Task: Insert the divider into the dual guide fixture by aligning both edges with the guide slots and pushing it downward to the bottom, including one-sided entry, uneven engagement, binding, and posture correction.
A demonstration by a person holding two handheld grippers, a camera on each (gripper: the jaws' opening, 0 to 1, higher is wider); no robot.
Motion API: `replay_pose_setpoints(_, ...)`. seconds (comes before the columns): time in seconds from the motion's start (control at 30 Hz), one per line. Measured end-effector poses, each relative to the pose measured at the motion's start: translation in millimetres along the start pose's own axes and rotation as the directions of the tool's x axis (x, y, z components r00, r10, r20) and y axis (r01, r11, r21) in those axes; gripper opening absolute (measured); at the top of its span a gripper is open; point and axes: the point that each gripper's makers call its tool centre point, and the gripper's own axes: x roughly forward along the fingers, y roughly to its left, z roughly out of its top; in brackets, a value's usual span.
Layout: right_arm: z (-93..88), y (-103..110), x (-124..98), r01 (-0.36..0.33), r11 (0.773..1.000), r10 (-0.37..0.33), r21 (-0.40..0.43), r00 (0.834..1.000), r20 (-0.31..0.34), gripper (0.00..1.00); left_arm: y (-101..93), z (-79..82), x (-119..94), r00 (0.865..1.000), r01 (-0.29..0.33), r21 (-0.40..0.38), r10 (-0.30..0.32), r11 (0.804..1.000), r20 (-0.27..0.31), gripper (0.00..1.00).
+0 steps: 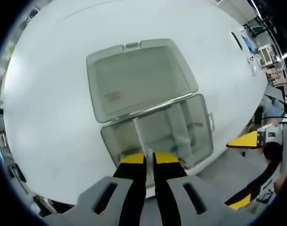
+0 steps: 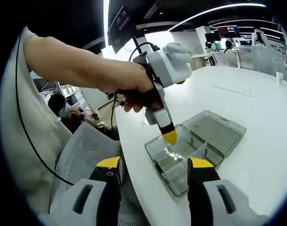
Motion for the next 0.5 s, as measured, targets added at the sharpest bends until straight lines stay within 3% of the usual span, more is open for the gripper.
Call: replay_pose_setpoints(0.5,0.3,-0.8,-0.4,0.001,1.0,-0.001,0.0,1.0,-0.001,0.53,0.1,4.0,6.1,0.998,-0.05,0.07,0.052,0.996,-0.027,0.02)
